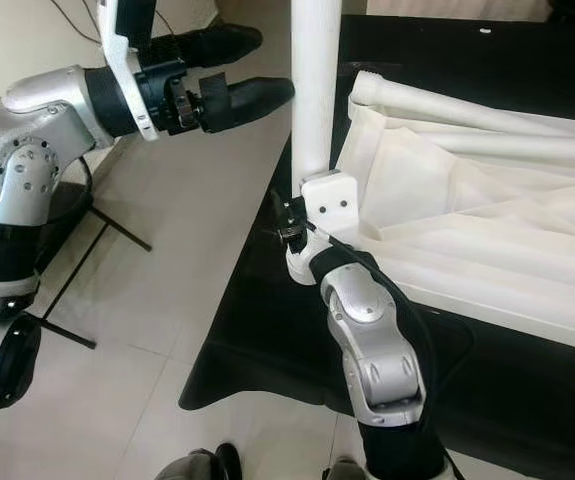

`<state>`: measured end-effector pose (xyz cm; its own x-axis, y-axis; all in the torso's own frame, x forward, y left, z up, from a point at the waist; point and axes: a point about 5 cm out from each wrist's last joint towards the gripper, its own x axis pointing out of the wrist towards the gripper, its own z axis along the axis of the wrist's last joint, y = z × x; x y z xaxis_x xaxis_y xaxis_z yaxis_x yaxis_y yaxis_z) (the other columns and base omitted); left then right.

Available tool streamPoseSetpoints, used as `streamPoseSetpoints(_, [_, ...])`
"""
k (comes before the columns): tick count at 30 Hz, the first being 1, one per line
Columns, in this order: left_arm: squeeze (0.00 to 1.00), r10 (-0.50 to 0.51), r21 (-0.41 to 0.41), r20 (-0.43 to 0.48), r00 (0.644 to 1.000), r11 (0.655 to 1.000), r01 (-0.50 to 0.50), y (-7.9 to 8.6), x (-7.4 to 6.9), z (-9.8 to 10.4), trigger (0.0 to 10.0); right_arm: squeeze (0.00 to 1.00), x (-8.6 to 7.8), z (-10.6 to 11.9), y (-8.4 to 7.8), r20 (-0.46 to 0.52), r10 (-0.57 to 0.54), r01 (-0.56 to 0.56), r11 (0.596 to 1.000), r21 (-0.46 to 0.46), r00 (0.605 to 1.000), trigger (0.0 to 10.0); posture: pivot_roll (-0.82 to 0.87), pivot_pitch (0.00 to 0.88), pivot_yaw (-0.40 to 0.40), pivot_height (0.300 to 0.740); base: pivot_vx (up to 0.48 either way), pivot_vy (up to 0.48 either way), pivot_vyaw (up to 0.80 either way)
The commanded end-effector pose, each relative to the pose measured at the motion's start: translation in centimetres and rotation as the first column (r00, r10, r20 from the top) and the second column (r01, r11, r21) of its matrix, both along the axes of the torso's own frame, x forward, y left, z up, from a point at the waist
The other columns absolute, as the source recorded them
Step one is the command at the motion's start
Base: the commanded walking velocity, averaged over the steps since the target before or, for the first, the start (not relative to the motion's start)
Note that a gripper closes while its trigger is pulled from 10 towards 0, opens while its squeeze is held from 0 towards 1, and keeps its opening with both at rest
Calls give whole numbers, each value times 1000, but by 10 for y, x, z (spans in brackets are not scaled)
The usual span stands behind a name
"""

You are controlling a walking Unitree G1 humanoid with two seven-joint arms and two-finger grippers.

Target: Building children table

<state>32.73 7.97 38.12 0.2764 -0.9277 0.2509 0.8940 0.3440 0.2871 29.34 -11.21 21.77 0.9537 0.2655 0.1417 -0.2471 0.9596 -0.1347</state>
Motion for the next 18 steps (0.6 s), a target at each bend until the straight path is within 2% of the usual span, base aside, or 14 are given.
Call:
streamPoseSetpoints(1, [0, -79, 21, -13, 997, 997, 79, -14, -4, 1, 10000, 0, -3, -36, 16, -191, 68, -72, 997, -13, 979, 10000, -11, 248, 122, 740, 0, 0, 0])
streamPoseSetpoints(3, [0, -174, 34, -24, 984, 984, 175, -20, -11, 2, 10000, 0, -3, -35, 17, -191, 70, -73, 997, -11, 979, 10000, -11, 249, 126, 740, 0, 0, 0])
streamPoseSetpoints(7, [0, -204, 36, -33, 978, 978, 205, -20, -14, 2, 10000, 0, -4, -35, 17, -191, 70, -73, 997, -10, 979, 10000, -11, 249, 126, 740, 0, 0, 0])
streamPoseSetpoints(10, [0, -260, 79, -37, 965, 962, 262, -20, -18, -1, 10000, 0, -4, -35, 18, -194, 75, -77, 997, -5, 978, 10000, -10, 248, 127, 740, 0, 0, 0])
streamPoseSetpoints(18, [0, -273, 123, -16, 962, 954, 273, -13, -21, -1, 10000, 0, -5, -35, 21, -195, 85, -86, 996, 0, 977, 10000, -9, 239, 125, 740, 0, 0, 0])
